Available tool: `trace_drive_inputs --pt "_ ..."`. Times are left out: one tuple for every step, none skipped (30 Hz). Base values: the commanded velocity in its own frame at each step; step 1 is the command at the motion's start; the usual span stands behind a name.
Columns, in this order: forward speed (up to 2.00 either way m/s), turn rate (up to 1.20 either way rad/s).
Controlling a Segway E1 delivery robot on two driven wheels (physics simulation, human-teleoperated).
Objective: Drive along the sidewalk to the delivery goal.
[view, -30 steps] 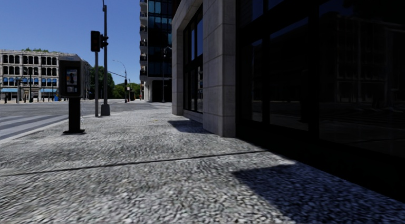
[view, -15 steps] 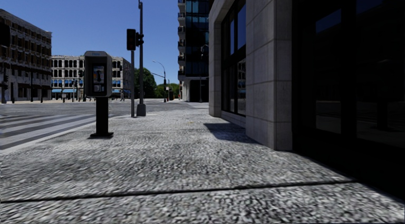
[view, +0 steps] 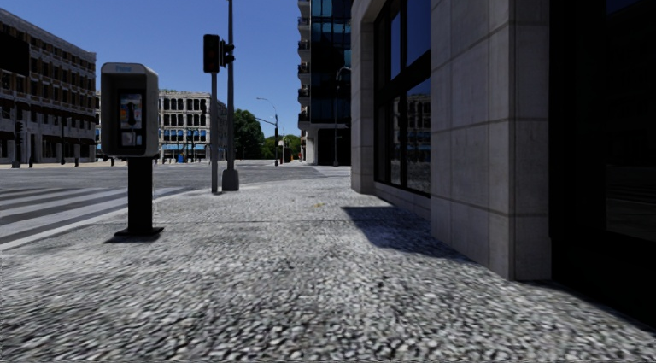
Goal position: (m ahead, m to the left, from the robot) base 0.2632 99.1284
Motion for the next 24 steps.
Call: trace_drive_inputs --pt "1.77 0.00" --pt "1.77 0.00" --pt "1.77 0.00" --pt "1.77 0.00" --pt "1.77 0.00" --pt "1.77 0.00" --pt "1.77 0.06" --pt "1.77 0.06" --pt "1.77 0.12" --pt "1.77 0.18" --pt "1.77 0.18" --pt "1.77 0.20" --pt "1.77 0.21" --pt "1.77 0.21" --pt "1.77 0.21" --pt "1.77 0.22" --pt "1.77 0.23" --pt "1.77 0.26" --pt "1.77 0.26" --pt "1.77 0.27" --pt "1.77 0.27" --pt "1.77 0.28" --pt "1.77 0.28" --pt "1.77 0.29"
